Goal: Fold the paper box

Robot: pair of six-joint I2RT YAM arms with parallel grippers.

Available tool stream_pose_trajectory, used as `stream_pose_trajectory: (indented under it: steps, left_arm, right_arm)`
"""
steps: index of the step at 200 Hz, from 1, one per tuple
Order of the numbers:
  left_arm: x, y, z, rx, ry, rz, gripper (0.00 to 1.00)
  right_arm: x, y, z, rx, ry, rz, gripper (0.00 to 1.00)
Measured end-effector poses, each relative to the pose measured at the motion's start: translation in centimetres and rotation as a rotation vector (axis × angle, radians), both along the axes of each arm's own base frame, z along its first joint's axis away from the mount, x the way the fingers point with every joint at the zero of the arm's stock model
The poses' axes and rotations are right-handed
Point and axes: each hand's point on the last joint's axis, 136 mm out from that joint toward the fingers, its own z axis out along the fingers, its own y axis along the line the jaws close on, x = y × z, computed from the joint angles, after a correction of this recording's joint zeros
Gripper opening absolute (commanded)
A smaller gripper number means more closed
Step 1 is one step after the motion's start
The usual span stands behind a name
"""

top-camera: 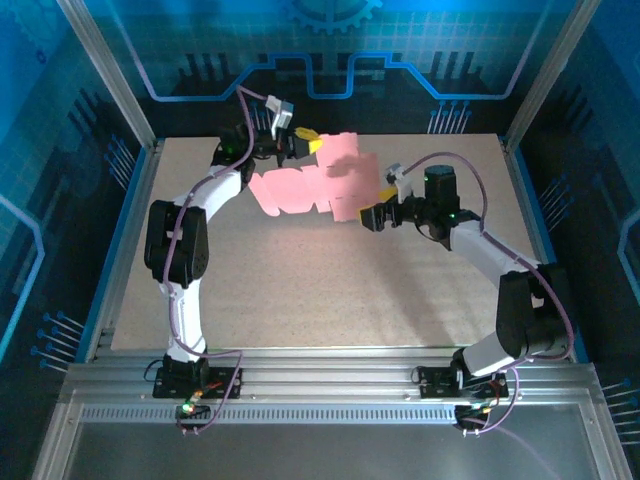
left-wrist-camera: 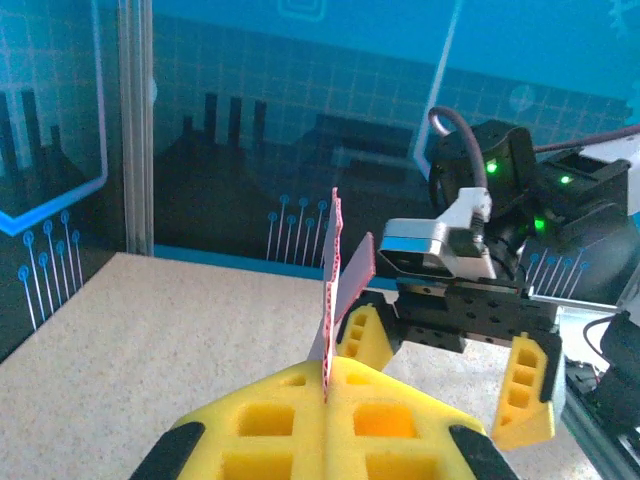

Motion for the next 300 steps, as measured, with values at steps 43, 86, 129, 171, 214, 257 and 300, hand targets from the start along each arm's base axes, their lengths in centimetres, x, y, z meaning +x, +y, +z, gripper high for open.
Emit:
stream_pose_trajectory:
  steps: [43,86,129,171,214,257,300]
  left_arm:
    - [-0.3,0.2,0.9,-0.023,0.022,-0.014,0.0]
    - [-0.1,0.1,0.2,-0.027,0.111,-0.026,0.0]
    - [-0.2,0.2,0.3,-0.027,0.14,-0.035,0.0]
    - [-0.2,0.5,0.3,-0.027,0.146,-0.035,0.0]
    - [-0.3,0.7,0.2,-0.023,0.151,-0.041,0.14]
    - [-0.5,1.4,0.5,-0.043,0.14,0.016,0.99]
    - [0.6,2.7,2.0,-0.007,0.071,0.268,0.99]
  right_arm:
    - [1.9,-1.3,1.5,-0.003,-0.103,-0.058,0.99]
    - [2.3,-0.9,1.7,-0.081,-0.226,0.03,0.89]
    - [3.4,1.1,2.8,-0.079,-0.259,0.197,0.46]
    - [2.4,2.0,3.8,-0.042,-0.269,0.286,0.2]
    - [1.8,2.0,4.0,-0.01,-0.259,0.318,0.0]
    - [1.2,1.9,3.9,0.016,-0.177,0.299,0.0]
    - [0.7,0.5,4.9,0.02,0.034,0.122,0.0]
